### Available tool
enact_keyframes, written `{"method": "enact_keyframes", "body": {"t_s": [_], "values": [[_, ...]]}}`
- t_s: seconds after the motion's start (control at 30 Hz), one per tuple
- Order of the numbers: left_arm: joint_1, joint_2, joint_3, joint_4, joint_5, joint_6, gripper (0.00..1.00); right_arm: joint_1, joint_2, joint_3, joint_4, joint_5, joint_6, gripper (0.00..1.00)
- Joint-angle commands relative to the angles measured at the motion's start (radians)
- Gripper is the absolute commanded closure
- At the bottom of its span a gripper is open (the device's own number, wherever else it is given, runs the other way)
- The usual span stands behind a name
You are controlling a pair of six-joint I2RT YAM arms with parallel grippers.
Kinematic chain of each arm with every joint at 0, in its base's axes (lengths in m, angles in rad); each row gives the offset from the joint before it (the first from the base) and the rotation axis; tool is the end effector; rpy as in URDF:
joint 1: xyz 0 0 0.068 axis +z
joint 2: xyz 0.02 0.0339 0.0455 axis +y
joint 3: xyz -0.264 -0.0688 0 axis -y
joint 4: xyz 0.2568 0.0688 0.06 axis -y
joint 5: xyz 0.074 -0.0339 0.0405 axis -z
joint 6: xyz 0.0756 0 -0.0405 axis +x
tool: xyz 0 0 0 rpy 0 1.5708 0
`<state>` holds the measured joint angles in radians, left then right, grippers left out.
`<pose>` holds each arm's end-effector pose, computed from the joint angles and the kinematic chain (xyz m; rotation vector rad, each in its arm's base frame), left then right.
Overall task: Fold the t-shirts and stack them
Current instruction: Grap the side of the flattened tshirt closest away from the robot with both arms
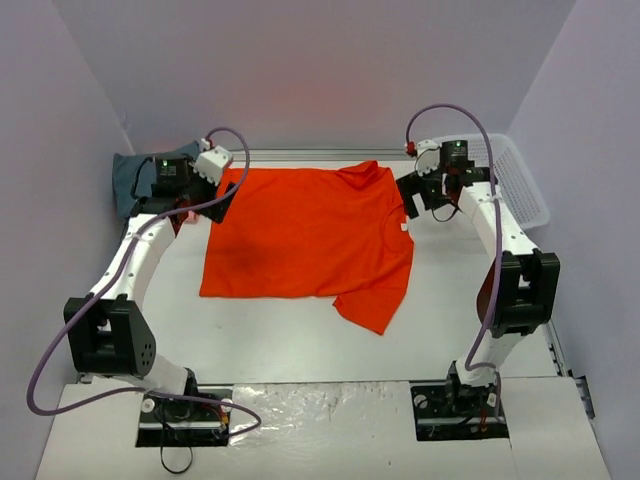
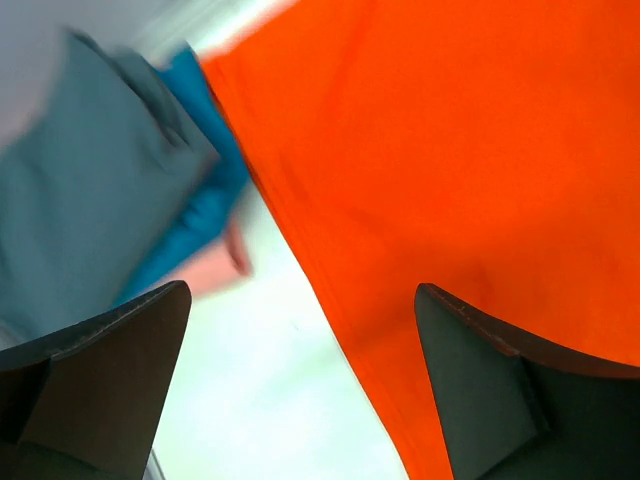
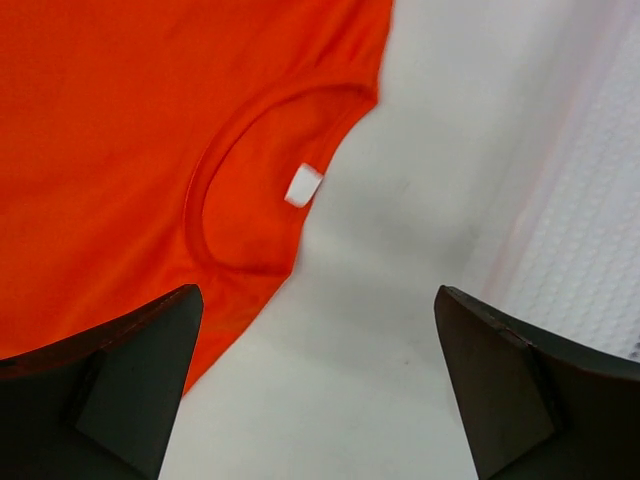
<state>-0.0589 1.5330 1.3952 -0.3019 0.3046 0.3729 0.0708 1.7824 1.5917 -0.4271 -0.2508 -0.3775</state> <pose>0.4028 -0.0465 0.3393 0.6129 1.8937 -0.1037 0.4565 0.0512 0.2966 -0.6182 2.0782 0.0990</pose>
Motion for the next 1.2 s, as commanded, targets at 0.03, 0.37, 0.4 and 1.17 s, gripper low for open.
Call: {"method": "enact_keyframes", "body": {"t_s": [0.03, 0.37, 0.4, 1.17], "values": [[0.005, -0.117, -0.230, -0.101, 0.036, 0.133, 0.06, 0.038, -0.107, -0.177, -0.085, -0.062, -0.049, 0.02], [0.008, -0.385, -0.525, -0.292, 0.074, 0.427, 0.17, 0.086, -0.337, -0.430, -0.142, -0.031, -0.103, 0.00], [0.007, -0.396, -0.544, -0.298, 0.074, 0.443, 0.17, 0.086, -0.339, -0.437, -0.144, -0.027, -0.098, 0.00], [0.040, -0.202, -0.682, -0.112, 0.013, 0.491, 0.22, 0.087, -0.322, -0.481, -0.141, -0.056, -0.061, 0.00]]}}
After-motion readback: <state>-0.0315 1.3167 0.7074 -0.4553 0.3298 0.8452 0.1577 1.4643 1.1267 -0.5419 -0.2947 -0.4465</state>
